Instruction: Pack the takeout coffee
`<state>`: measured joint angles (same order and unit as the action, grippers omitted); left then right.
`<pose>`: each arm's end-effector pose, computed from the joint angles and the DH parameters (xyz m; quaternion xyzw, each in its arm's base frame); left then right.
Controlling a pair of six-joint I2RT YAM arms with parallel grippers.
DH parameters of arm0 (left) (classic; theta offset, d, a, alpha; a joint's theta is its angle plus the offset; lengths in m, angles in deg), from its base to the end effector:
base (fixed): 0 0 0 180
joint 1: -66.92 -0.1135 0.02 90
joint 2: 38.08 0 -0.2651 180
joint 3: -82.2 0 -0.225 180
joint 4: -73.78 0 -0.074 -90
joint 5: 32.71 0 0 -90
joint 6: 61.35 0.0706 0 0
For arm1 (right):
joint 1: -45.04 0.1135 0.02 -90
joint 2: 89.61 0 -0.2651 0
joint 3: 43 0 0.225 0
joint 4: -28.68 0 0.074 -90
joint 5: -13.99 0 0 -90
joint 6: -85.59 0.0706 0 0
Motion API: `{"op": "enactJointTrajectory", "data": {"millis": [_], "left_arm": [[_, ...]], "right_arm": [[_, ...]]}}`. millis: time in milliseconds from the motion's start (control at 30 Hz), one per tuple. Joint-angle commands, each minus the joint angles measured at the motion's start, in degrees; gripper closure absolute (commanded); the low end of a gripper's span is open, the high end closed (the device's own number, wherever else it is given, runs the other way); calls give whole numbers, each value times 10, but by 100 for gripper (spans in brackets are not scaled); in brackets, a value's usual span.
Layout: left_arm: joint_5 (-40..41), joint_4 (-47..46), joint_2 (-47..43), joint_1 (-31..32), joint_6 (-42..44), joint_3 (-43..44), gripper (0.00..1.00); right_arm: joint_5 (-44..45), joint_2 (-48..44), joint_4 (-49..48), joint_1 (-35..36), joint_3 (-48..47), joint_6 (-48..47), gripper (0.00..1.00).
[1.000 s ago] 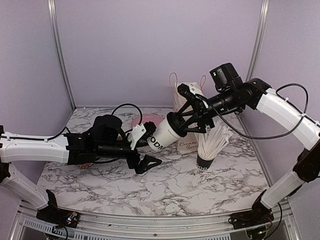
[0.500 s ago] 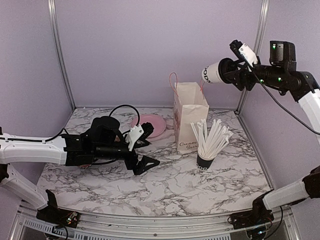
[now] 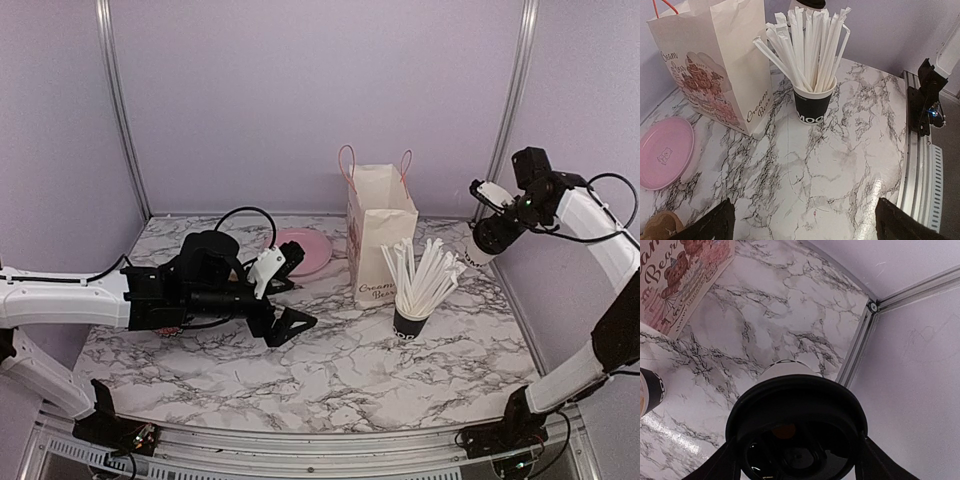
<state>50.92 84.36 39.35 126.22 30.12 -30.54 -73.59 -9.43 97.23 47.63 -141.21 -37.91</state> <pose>0.1559 -0.2779 0.2814 0.4428 0.6928 -0.3143 0.4745 0.2805 0.0097 0.3328 -0.2847 0.8969 -0.1091 0.3202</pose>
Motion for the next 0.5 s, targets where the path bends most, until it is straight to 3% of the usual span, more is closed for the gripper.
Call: {"op": "enactJointTrajectory", "data": {"millis": [0, 267, 467], "left_arm": [[20, 29, 7, 0, -10, 24, 1], [28, 30, 13, 0, -10, 29, 1], [46, 36, 11, 0, -10, 34, 1]], "right_arm": [[-58, 15, 75, -19, 5, 7, 28], [-103, 85, 124, -19, 37, 10, 30], [-99, 101, 93, -19, 66, 19, 30]]}}
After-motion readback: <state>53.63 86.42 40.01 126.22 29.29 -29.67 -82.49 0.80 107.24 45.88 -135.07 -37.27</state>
